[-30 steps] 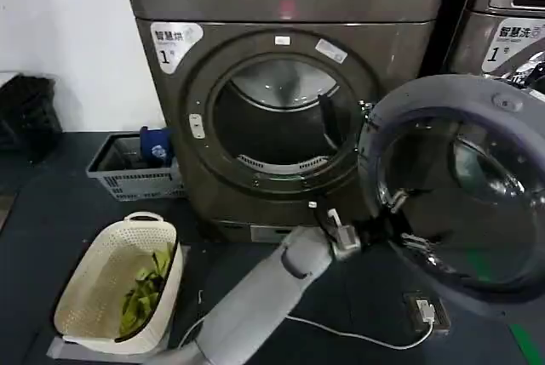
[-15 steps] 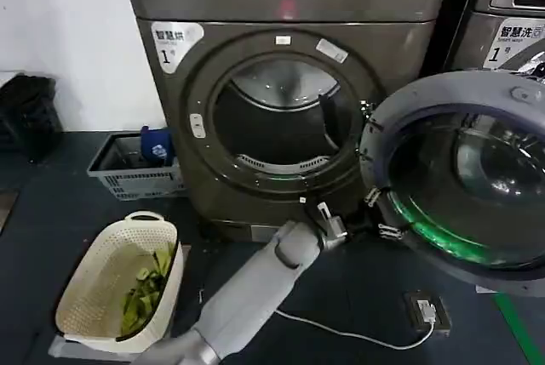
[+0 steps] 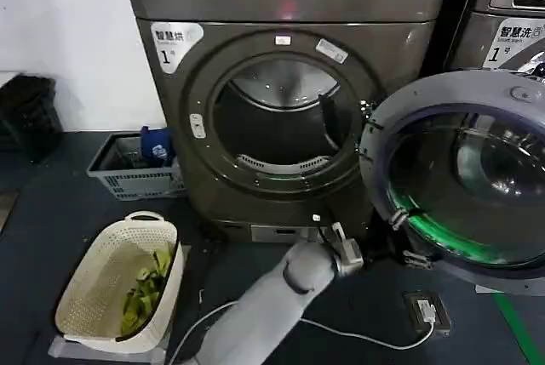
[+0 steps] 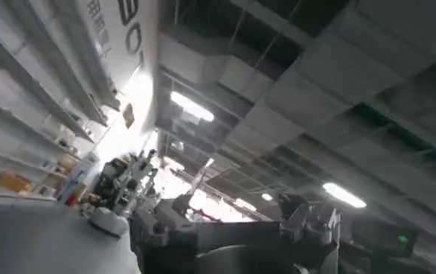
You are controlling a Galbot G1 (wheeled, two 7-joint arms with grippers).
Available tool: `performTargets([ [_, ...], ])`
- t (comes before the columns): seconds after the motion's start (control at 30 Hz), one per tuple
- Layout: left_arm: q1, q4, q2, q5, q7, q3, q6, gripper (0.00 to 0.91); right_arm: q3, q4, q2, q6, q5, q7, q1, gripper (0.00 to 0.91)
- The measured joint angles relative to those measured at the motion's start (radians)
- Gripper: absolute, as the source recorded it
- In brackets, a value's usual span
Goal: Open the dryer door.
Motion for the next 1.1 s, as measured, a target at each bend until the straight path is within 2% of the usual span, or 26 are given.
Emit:
performTargets([
  [0.17, 0.057, -0.139, 0.027, -0.005, 0.004, -0.004, 0.017, 0.907, -0.013, 0.008, 0.000, -0.014, -0.001, -0.010, 0.004, 0.907],
  [0.27, 0.084, -0.217, 0.118, -0.006, 0.013, -0.013, 0.018, 0.907, -0.016, 0.006, -0.009, -0.035, 0.000, -0.010, 0.006, 0.907],
  [0.63, 0.210, -0.472, 0.480, -0.032, 0.001, -0.089, -0.007, 0.907, -0.048, 0.003, -0.018, -0.028, 0.003, -0.032, 0.021, 0.907],
  [0.87, 0.322, -0.581, 0.708, -0.026, 0.020, -0.211, -0.088, 0.907, -0.084, 0.005, -0.019, -0.020, 0.005, -0.036, 0.044, 0.907],
  [1.1, 0.450, -0.592, 0.886, 0.110, 0.007, -0.399, -0.215, 0.907, -0.117, 0.010, -0.016, -0.011, 0.006, -0.035, 0.066, 0.907],
])
